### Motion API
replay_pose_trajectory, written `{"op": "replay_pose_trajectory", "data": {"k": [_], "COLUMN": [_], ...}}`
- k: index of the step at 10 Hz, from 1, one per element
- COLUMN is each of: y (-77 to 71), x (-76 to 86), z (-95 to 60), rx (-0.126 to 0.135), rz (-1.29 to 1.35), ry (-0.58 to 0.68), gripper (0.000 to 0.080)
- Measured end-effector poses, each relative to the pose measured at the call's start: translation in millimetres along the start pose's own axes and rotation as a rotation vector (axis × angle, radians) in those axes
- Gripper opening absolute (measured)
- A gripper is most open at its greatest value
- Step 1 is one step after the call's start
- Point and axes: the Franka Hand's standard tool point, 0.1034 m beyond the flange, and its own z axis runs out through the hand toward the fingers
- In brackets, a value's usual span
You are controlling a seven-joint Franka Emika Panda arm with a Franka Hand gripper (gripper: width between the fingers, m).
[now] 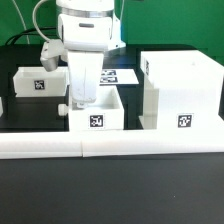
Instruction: Assemble drawer
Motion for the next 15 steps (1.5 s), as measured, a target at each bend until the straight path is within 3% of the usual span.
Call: {"op": "replay_pose_trajectory", "data": {"k": [2, 3, 5, 10, 13, 15], "y": [3.4, 7.4, 7.4, 12.4, 11.6, 11.2], "x": [4.9, 9.0, 8.9, 20.5, 19.3, 29.5], "z": [0.6, 0.1, 0.4, 0.1, 1.1, 3.2], "rx": [0.007, -0.005, -0.004, -0.048, -0.046, -0.043], "rz": [0.037, 0.054, 0.078, 0.125, 0.128, 0.101], "ry": [0.003, 0.005, 0.006, 0.013, 0.012, 0.007], "gripper": [0.0042, 0.0042, 0.0042, 0.0042, 0.0042, 0.0042]}}
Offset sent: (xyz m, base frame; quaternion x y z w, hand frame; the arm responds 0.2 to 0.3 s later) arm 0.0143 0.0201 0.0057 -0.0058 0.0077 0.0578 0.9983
